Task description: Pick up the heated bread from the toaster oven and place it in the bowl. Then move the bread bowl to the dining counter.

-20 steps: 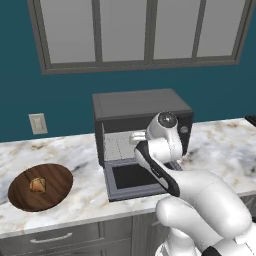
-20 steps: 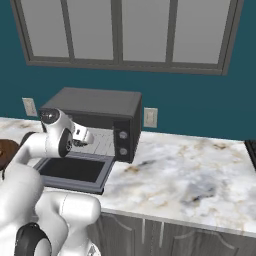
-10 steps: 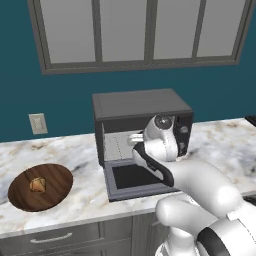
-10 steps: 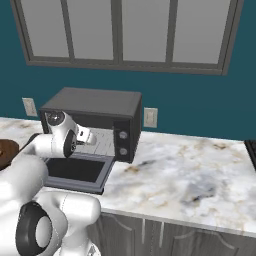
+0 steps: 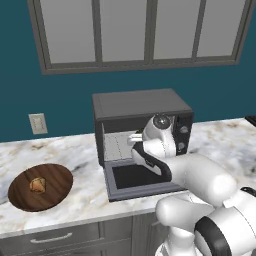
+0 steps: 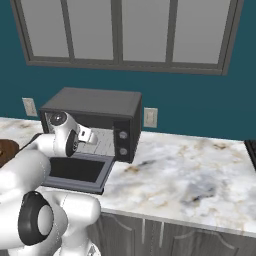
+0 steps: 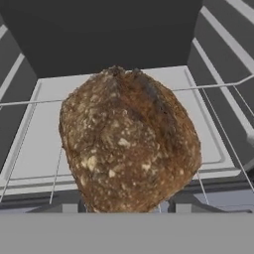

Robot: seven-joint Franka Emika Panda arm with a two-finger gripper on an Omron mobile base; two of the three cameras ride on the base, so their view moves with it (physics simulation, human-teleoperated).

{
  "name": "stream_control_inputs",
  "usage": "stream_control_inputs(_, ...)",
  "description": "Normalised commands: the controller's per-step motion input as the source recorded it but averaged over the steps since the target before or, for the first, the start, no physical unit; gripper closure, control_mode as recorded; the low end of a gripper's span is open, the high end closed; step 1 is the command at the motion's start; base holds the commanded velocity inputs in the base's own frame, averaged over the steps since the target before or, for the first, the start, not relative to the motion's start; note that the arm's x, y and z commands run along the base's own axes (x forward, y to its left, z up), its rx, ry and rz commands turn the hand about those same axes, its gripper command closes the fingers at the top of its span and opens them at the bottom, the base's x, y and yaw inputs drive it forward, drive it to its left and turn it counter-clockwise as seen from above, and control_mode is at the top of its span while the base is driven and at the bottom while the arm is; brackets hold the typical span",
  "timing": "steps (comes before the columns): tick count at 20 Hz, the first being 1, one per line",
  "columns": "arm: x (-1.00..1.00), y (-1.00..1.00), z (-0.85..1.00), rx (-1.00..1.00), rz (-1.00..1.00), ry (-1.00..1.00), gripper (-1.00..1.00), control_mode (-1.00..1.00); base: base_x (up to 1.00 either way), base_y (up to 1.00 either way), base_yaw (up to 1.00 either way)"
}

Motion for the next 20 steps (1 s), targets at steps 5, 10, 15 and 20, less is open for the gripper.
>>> stream_control_inputs(5,-0.13,0.00,0.00,0.00,0.00,-0.02,1.00,-1.00,0.00,0.00,0.00)
stream_control_inputs(10,-0.81,0.00,0.07,0.00,0.01,-0.09,1.00,-1.00,0.00,0.00,0.00)
stream_control_inputs(15,-1.00,0.33,0.56,-0.01,0.11,-0.16,1.00,-1.00,0.00,0.00,0.00)
stream_control_inputs(20,-0.97,0.91,0.92,-0.13,0.29,-0.04,1.00,-1.00,0.00,0.00,0.00)
